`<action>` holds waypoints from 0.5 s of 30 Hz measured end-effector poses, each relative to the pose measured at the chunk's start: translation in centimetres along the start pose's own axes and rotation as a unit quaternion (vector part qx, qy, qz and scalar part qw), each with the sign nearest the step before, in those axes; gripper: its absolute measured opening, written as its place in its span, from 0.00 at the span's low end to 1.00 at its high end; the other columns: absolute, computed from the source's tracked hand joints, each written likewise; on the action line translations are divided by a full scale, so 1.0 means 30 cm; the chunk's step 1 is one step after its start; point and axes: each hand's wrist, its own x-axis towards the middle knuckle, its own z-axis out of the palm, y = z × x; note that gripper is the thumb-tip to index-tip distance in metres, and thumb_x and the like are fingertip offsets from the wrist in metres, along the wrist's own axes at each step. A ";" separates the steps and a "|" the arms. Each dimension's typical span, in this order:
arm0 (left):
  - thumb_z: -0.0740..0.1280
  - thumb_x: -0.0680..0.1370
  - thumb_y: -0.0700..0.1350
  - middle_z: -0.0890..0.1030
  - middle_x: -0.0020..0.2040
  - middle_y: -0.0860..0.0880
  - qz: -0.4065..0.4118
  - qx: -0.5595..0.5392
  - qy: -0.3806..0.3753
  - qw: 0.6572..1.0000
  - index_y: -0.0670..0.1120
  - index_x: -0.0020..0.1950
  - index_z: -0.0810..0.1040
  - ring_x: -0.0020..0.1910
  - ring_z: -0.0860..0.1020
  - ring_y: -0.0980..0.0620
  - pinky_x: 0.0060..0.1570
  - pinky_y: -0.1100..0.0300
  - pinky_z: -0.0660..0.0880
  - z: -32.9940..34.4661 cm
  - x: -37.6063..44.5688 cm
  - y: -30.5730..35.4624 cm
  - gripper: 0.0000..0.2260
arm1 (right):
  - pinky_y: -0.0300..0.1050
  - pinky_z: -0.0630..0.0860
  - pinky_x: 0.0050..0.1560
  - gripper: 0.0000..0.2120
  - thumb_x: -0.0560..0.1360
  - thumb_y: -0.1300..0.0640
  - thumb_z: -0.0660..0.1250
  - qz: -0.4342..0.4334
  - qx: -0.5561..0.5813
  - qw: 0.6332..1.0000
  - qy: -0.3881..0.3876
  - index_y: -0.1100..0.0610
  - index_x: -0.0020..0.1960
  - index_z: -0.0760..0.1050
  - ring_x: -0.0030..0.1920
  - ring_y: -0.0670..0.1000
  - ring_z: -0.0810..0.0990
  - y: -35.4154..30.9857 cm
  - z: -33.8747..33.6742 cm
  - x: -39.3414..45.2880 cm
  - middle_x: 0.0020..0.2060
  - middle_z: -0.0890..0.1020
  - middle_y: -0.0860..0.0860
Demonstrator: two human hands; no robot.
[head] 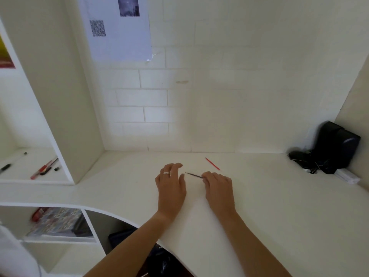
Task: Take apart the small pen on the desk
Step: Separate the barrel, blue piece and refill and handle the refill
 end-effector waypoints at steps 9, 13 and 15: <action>0.64 0.79 0.39 0.73 0.70 0.46 -0.076 -0.023 -0.127 0.989 0.48 0.72 0.72 0.70 0.69 0.45 0.69 0.47 0.69 0.057 0.127 -0.127 0.21 | 0.49 0.73 0.43 0.04 0.74 0.60 0.70 0.080 -0.062 0.995 0.009 0.53 0.47 0.79 0.39 0.53 0.79 0.004 0.024 0.013 0.37 0.80 0.48; 0.63 0.80 0.42 0.73 0.72 0.46 -0.042 0.002 -0.189 0.981 0.49 0.74 0.72 0.72 0.68 0.46 0.72 0.49 0.66 0.103 0.161 -0.155 0.21 | 0.49 0.74 0.43 0.04 0.74 0.60 0.70 0.078 -0.066 0.995 0.005 0.53 0.47 0.79 0.39 0.53 0.79 0.004 0.025 0.013 0.37 0.80 0.48; 0.63 0.80 0.40 0.77 0.68 0.45 -0.030 0.027 -0.181 0.983 0.47 0.70 0.76 0.69 0.71 0.44 0.69 0.51 0.68 0.123 0.169 -0.169 0.18 | 0.49 0.74 0.43 0.04 0.74 0.60 0.71 0.077 -0.063 0.995 0.009 0.53 0.46 0.78 0.39 0.53 0.79 0.002 0.024 0.013 0.37 0.80 0.48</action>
